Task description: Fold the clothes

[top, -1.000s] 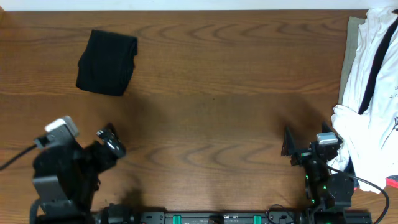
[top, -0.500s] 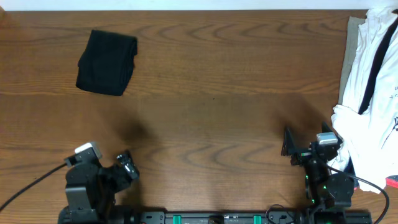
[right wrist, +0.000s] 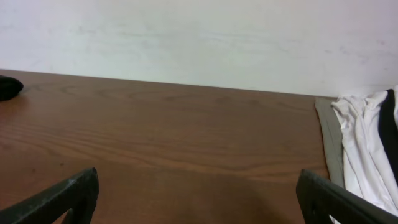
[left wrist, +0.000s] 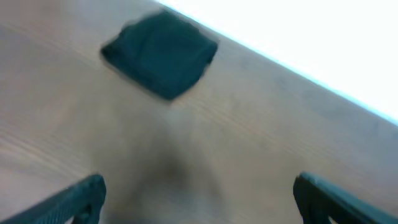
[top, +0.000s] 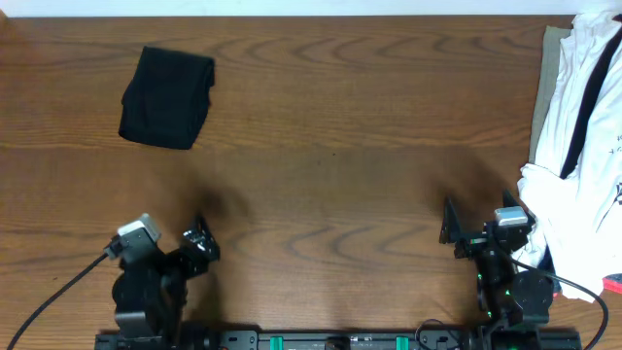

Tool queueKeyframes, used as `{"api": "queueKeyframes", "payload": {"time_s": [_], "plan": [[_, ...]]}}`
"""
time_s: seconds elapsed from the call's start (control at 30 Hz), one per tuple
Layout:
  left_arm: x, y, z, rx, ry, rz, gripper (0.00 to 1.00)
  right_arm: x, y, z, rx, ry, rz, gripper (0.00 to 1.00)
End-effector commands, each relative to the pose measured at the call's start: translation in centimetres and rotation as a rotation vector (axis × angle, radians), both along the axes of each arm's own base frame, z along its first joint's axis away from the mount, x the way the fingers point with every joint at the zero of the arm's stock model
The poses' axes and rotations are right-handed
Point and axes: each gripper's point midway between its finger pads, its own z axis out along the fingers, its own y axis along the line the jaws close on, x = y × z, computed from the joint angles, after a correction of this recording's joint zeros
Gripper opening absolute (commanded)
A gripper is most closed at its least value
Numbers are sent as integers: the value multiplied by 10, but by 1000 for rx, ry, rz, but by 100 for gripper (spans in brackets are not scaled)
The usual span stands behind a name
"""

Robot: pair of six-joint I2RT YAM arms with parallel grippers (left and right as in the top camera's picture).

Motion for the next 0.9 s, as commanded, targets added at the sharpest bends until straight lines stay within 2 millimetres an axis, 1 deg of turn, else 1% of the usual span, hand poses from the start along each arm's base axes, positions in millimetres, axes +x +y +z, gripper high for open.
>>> {"api": "queueKeyframes", "payload": {"time_s": [0.0,0.13,0.27,0.53,0.7,0.77,0.87], "plan": [[11,-4,11,-11,-124,-18,98,0,-3,-1,-10,-1,-14,99],[23,-8,25,-11,-270,-44,98,0,-3,0,-10,-1,-14,99],[29,-8,25,-9,-347,-50,98,0,-3,0,-10,-1,-14,99],[38,-8,7,-7,-366,-49,98,0,-3,0,-10,-1,-14,99],[39,-8,-4,70,-341,-66,98,0,-3,-1,-10,-1,-14,99],[40,-8,-10,112,-325,-76,98,0,-3,-1,-10,-1,-14,99],[42,-8,-27,157,-286,-90,98,0,-3,0,-10,-1,-14,99]]}}
